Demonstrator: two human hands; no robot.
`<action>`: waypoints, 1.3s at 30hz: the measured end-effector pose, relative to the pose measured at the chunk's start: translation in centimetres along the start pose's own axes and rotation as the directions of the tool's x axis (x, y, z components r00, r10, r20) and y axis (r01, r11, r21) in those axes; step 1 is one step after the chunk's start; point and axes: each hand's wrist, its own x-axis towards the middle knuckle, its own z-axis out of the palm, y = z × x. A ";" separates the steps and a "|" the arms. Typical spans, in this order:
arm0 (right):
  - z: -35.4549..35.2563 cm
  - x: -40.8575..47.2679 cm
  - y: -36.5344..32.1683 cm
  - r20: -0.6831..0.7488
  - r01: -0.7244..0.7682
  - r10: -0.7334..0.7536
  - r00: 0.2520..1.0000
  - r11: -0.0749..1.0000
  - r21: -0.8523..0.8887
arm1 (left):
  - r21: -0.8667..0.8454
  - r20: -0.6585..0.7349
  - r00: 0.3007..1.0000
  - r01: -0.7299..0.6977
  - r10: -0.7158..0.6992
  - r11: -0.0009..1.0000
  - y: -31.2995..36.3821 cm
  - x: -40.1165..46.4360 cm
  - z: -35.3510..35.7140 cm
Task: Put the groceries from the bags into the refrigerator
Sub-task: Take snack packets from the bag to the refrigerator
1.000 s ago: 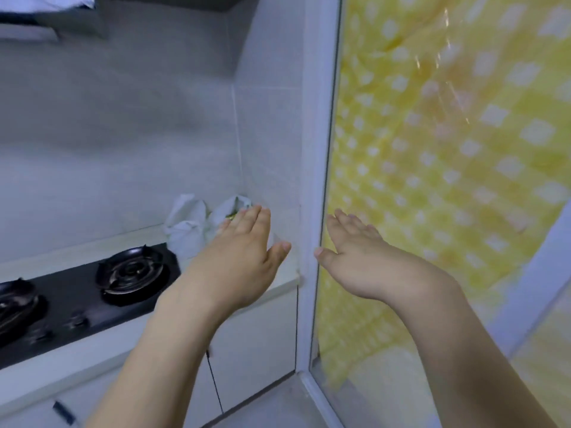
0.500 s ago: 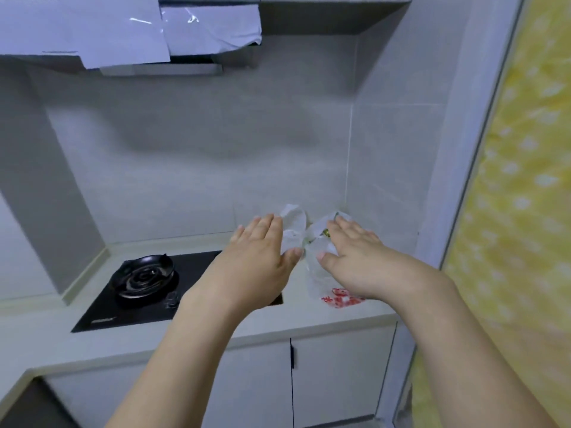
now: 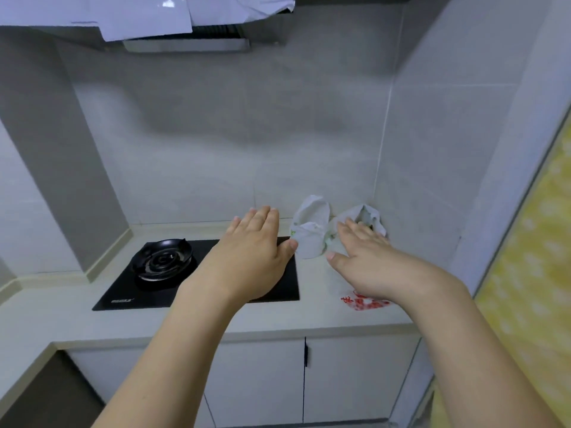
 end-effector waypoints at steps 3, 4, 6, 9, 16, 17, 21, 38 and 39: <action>-0.3 0.6 2.6 0.009 -0.044 0.044 0.999 0.999 0.002 | -0.012 0.022 0.999 -0.046 0.047 0.999 1.9 2.3 1.4; -0.6 0.8 3.6 0.015 -0.059 0.059 0.998 0.998 0.000 | -0.017 0.030 0.998 -0.059 0.060 0.998 2.5 3.1 1.9; -1.2 1.5 6.2 0.019 -0.093 0.093 0.995 0.996 -0.004 | -0.031 0.044 0.996 -0.081 0.082 0.996 4.3 5.2 3.0; -1.6 2.1 8.3 0.036 -0.108 0.108 0.994 0.994 0.009 | -0.044 0.066 0.993 -0.099 0.101 0.994 5.5 6.8 3.8; -2.6 7.1 14.7 0.064 -0.138 0.137 0.988 0.990 0.011 | -0.066 0.091 0.990 -0.102 0.108 0.993 9.3 13.5 5.7; -2.4 8.0 15.1 0.081 -0.132 0.130 0.988 0.991 0.016 | -0.066 0.107 0.989 -0.094 0.101 0.993 9.2 14.1 6.2; -1.8 11.8 15.9 0.155 -0.106 0.098 0.983 0.993 0.046 | -0.039 0.165 0.985 -0.042 0.048 0.998 8.0 17.3 7.7; -2.1 31.8 19.4 0.150 -0.201 0.188 0.971 0.976 0.078 | -0.084 0.274 0.950 -0.131 0.150 0.988 2.5 37.2 12.3; -2.2 32.7 20.0 0.161 -0.209 0.194 0.968 0.975 0.082 | -0.088 0.276 0.948 -0.139 0.158 0.986 2.7 38.5 12.4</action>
